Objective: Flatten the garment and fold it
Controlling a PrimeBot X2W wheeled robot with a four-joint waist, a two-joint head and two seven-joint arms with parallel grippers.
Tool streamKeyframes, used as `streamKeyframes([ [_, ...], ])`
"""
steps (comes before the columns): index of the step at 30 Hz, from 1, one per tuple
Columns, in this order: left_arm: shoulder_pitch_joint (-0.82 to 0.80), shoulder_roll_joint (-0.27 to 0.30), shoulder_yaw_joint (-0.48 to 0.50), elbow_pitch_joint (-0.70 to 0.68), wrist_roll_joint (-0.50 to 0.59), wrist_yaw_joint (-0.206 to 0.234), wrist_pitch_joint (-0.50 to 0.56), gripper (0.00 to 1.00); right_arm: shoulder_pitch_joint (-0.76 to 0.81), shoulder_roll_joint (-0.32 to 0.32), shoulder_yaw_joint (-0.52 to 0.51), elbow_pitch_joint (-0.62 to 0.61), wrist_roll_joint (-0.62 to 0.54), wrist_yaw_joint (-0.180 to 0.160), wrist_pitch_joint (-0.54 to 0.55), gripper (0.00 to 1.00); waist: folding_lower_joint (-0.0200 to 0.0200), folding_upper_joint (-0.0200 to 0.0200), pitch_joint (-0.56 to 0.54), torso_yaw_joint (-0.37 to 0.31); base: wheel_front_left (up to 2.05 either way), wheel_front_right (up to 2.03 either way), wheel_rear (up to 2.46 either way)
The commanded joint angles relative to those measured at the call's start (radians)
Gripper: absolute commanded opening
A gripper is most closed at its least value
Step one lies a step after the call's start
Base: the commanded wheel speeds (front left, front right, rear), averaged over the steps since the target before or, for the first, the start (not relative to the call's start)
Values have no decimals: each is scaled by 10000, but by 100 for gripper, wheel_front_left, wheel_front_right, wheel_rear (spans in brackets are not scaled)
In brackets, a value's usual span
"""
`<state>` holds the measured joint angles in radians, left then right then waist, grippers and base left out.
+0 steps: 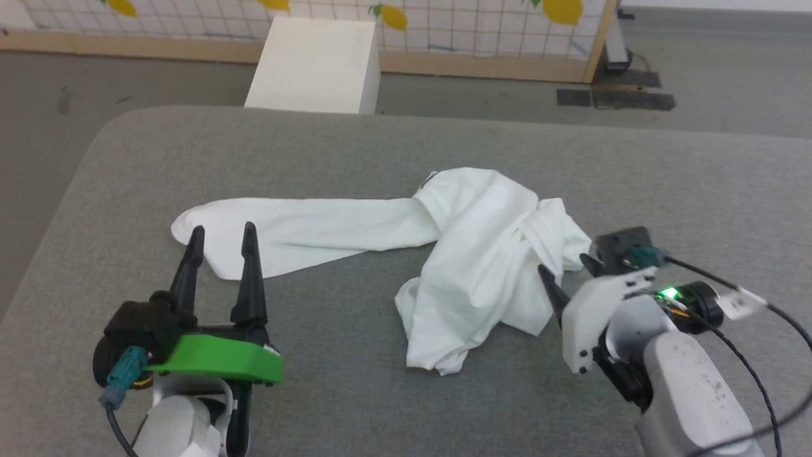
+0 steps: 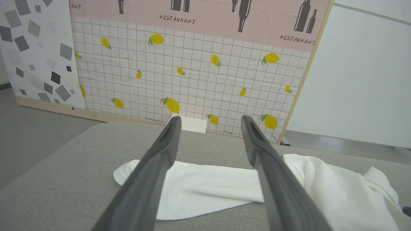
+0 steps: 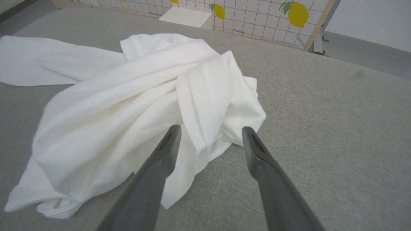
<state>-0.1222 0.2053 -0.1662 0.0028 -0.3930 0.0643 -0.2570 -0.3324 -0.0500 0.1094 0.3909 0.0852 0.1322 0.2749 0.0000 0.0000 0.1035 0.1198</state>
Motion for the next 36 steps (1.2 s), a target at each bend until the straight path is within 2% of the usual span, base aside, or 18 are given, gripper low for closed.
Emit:
streamKeyframes([
  [1, 147, -178, 148, -23, 189, -178, -45, 100, -247, -3, 113, 119, -175, -15, 482, 100, 0, 0, 353, 399, 0, 0, 0],
  [6, 252, -804, 737, 156, 678, -839, -46, 100, -601, -3, 100, 307, -677, -15, 1668, 100, 0, 0, 586, 721, 0, 0, 0],
  [7, 262, -875, 852, 182, 756, -935, -46, 100, -618, -3, 81, 263, -550, -15, 1631, 21, 0, 0, 600, 717, 0, 0, 0],
  [8, 269, -921, 941, 196, 824, -1003, -46, 100, -635, -3, 111, 220, -462, -15, 1570, 0, 0, 0, 602, 689, 0, 0, 0],
  [11, 295, -1076, 1185, 209, 1029, -1193, -46, 100, -601, -3, 91, 7, -20, -15, 1272, 0, 0, 0, 513, 520, 0, 0, 0],
  [16, 381, -1263, 1359, 348, 1157, -1457, -47, 100, -310, -3, -828, -935, 893, -15, 731, 0, 0, 0, 231, 31, 0, 0, 0],
  [21, 473, -1374, 1430, 480, 1257, -1629, -47, 100, 781, -3, -2588, -2711, 1070, -15, 721, 0, 0, 0, -58, -623, 0, 0, 0],
  [27, 588, -1445, 1538, 642, 1229, -1735, -47, 100, 2921, -3, -4826, -4126, 1533, -15, 1384, 0, 0, 0, -238, -1272, 0, 0, 0],
  [32, 587, -1476, 1556, 742, 1238, -1798, -47, 100, 3871, -3, -6959, -3796, 1488, -15, 1399, 0, 0, 0, -252, -1570, 0, 0, 0],
  [36, 614, -1490, 1569, 851, 1235, -1833, -47, 100, 3880, -3, -7424, -3012, 1619, -15, 1199, 0, 0, 0, -286, -1671, 0, 0, 0],
])
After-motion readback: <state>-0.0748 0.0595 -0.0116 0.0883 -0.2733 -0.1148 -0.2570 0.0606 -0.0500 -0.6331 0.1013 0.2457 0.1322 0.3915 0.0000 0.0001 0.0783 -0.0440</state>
